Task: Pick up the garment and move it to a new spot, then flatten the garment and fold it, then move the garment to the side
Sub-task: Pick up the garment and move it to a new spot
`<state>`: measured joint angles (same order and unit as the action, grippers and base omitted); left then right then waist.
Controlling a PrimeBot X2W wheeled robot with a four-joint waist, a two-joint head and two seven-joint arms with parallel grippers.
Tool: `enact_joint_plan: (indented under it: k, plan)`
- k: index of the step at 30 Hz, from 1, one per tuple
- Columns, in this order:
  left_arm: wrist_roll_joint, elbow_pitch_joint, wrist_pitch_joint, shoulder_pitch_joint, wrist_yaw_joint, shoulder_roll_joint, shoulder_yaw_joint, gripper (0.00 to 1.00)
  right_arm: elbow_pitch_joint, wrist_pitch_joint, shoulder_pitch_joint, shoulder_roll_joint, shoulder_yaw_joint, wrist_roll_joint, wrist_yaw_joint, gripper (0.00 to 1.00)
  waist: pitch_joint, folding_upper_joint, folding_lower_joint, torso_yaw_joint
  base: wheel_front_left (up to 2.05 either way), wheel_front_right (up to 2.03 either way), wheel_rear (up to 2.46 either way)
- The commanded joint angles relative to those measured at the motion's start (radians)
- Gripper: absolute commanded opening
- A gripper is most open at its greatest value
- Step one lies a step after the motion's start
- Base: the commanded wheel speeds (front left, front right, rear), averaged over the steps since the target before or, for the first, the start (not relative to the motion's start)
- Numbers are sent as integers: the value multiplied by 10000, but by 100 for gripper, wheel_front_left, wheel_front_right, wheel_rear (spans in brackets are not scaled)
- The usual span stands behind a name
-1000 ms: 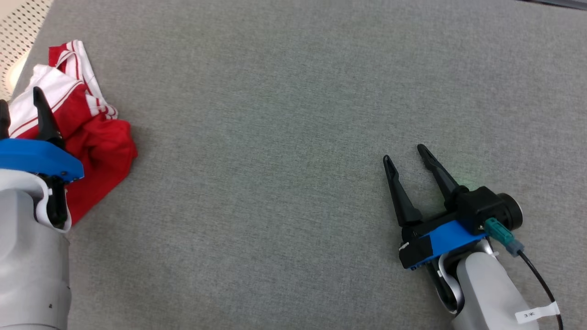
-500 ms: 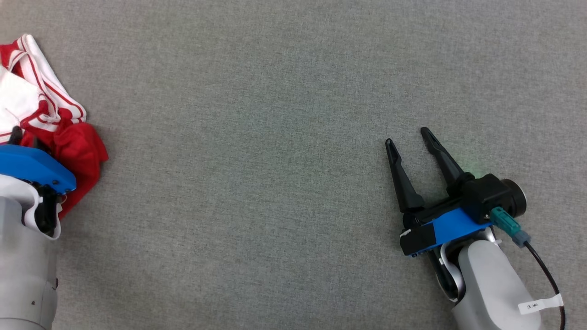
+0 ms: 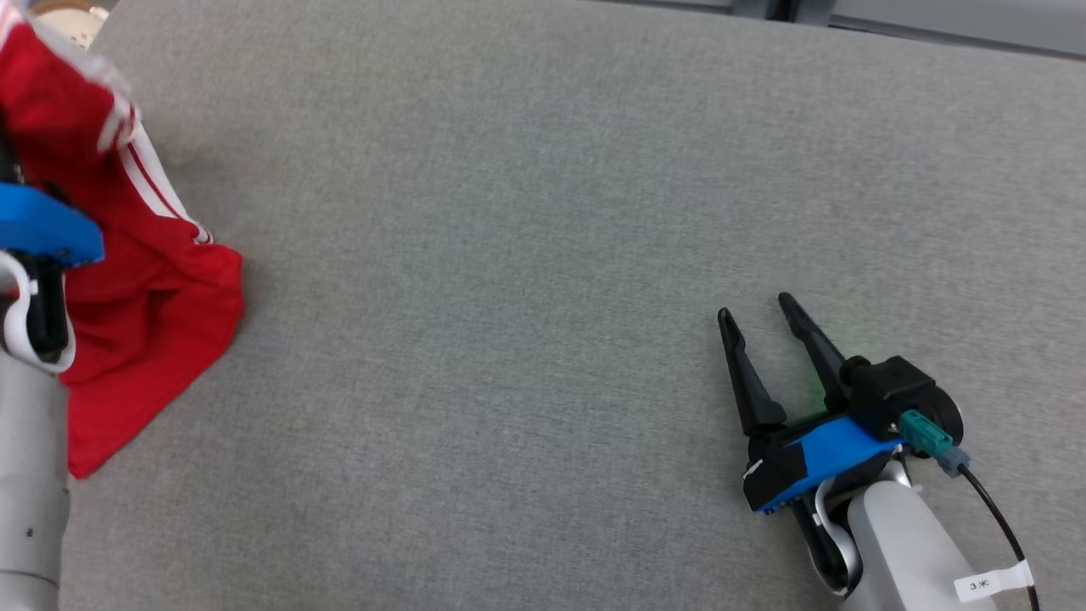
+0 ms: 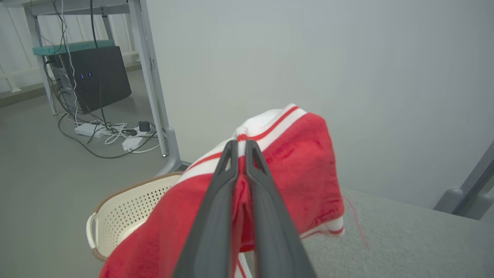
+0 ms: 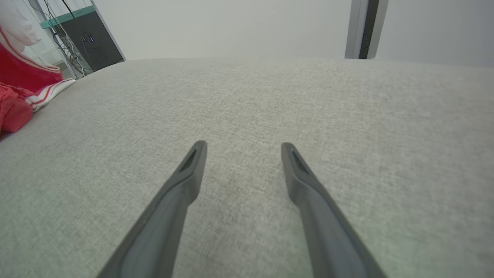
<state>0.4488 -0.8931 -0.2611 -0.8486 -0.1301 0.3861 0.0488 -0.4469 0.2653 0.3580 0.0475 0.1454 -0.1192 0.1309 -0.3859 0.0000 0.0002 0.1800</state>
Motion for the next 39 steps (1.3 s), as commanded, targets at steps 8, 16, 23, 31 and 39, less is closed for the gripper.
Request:
enact_joint_plan:
  k: [8, 16, 23, 31, 39]
  plan:
    - [-139, 2485, -49, 511, -5, -618, 707, 0, -112, -11, -505, 62, 166, -484, -3, 100, 750, 0, -2, -899, 0, 0, 0]
    - [565, 3605, -50, 599, -5, -1417, 2851, 0, -103, -11, -813, 59, 287, -835, -3, 100, 1112, 0, -2, -2067, 0, 0, 0]
    - [827, 3829, -52, 733, -5, -2305, 4435, 0, -15, -9, -899, 52, 498, -1141, -2, 100, 1225, 0, -2, -3216, 0, 0, 0]
    - [1055, 3229, -52, 992, -5, -3112, 5797, 0, 51, -9, -968, 52, 718, -1406, -2, 100, 1123, 0, -2, -4437, 0, 0, 0]
    - [962, 2478, -53, 1382, 3, -3328, 6238, 100, 50, -9, -1032, 49, 661, -1453, -2, 100, 1027, 0, -2, -4861, 0, 0, 0]
